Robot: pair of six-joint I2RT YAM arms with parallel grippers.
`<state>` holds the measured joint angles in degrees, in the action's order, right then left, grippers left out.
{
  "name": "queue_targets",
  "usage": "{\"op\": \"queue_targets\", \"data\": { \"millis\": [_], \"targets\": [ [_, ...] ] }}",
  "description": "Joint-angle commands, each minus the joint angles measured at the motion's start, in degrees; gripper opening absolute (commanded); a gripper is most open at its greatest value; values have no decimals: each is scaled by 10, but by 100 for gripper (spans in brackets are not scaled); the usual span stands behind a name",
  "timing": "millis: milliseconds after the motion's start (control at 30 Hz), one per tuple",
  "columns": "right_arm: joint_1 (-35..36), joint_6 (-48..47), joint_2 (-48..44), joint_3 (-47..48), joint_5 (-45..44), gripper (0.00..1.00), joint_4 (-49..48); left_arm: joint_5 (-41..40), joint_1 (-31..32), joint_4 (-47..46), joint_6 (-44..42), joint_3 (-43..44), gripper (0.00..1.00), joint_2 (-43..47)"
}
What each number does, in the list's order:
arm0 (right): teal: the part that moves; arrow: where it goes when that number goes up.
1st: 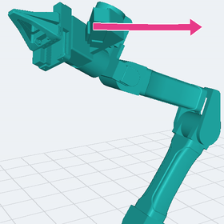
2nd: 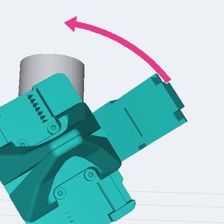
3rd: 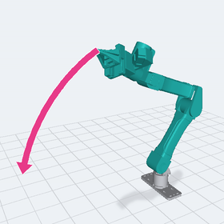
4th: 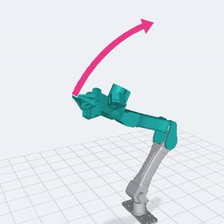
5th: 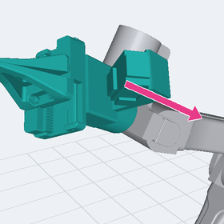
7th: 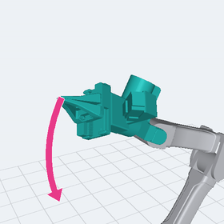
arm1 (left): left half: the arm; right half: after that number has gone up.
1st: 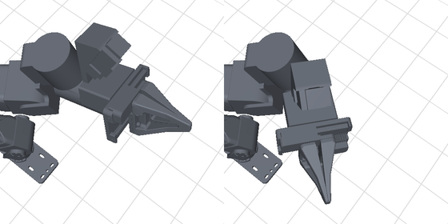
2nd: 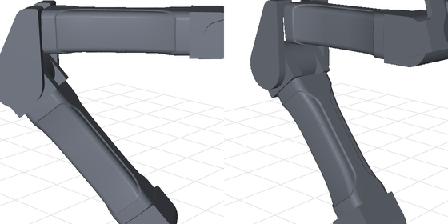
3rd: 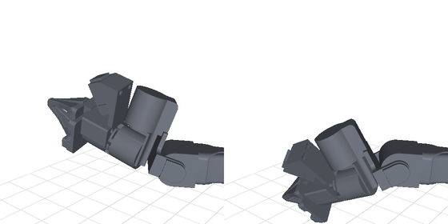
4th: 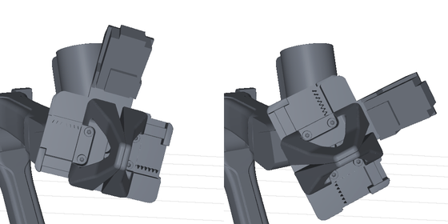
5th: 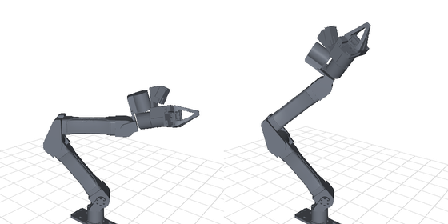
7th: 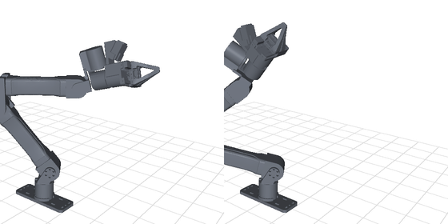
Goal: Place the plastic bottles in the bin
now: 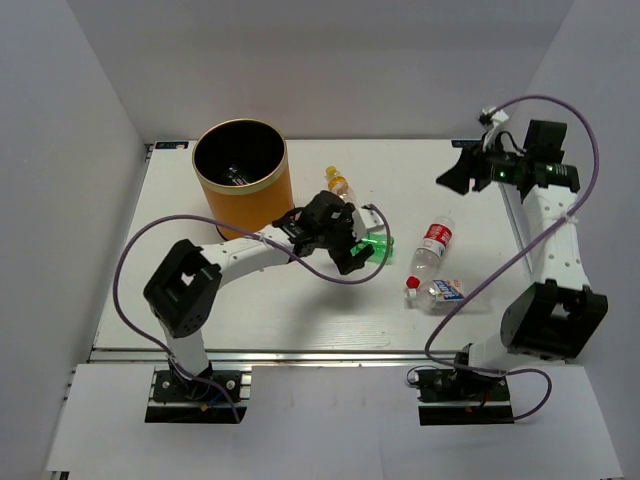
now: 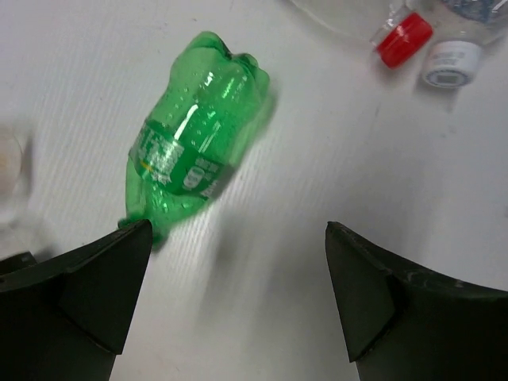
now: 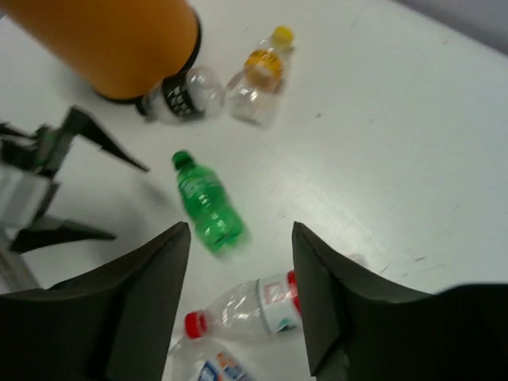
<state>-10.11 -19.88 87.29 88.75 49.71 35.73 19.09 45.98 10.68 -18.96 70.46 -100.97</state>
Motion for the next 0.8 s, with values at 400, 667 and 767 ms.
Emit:
{"op": "queue_targets", "data": {
  "millis": [400, 667, 767],
  "targets": [
    [-68, -133, -166, -157, 6, 68, 139, -103, 25, -65, -78, 125, 100, -176],
    [-101, -65, -155, -165, 16, 70, 111, -143, 37, -52, -67, 144, 87, -215],
    [-106, -33, -135, -162, -4, 70, 112, -143, 37, -60, -56, 130, 57, -204]
  ]
}}
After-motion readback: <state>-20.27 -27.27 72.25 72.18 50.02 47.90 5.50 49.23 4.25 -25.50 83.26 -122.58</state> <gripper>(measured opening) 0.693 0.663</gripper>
